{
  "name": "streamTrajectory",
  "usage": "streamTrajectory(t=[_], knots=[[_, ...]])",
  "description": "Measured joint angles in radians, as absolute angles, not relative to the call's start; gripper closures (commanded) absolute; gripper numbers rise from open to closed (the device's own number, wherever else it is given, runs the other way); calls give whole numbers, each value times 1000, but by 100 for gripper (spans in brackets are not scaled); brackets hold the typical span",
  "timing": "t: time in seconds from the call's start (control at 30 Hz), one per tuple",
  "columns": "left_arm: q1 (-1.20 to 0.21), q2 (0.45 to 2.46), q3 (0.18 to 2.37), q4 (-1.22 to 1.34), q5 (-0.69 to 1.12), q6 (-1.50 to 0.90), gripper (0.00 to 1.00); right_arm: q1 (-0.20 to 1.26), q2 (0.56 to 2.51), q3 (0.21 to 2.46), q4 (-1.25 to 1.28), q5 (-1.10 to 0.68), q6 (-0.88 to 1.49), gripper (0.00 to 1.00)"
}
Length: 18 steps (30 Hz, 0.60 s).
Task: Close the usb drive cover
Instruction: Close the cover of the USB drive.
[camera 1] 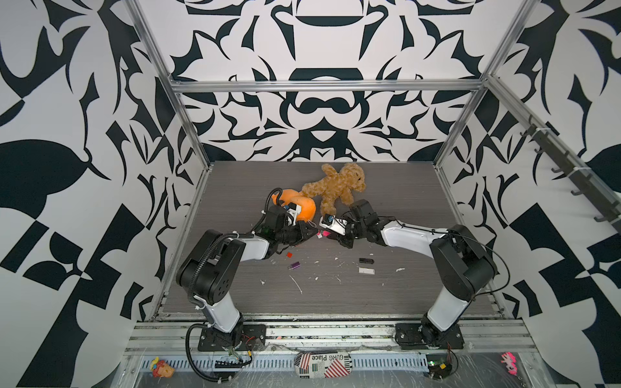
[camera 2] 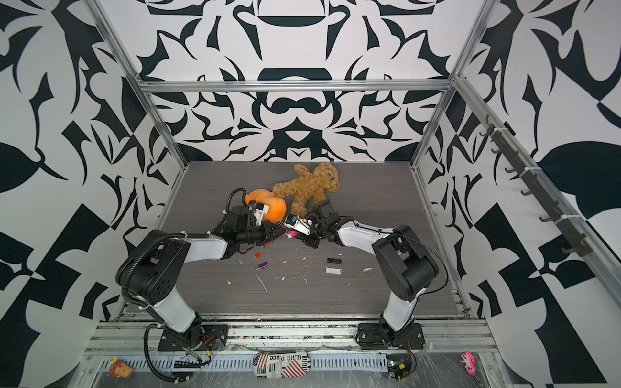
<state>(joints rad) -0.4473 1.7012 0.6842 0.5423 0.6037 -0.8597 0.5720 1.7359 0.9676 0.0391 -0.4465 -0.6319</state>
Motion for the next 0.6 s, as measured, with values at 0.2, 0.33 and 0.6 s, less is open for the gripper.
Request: streamTrajectory(t=[0.2, 0.33, 0.6], knots=[[-447, 1701, 684, 543, 610, -862, 89, 573, 1736, 968, 44, -437, -628, 91], [-448, 1701, 684, 552, 611, -865, 89, 578, 1736, 968, 46, -441, -626, 90], [-450, 1701, 684, 561, 611, -867, 89, 591, 1736, 965, 60, -456, -615, 91]])
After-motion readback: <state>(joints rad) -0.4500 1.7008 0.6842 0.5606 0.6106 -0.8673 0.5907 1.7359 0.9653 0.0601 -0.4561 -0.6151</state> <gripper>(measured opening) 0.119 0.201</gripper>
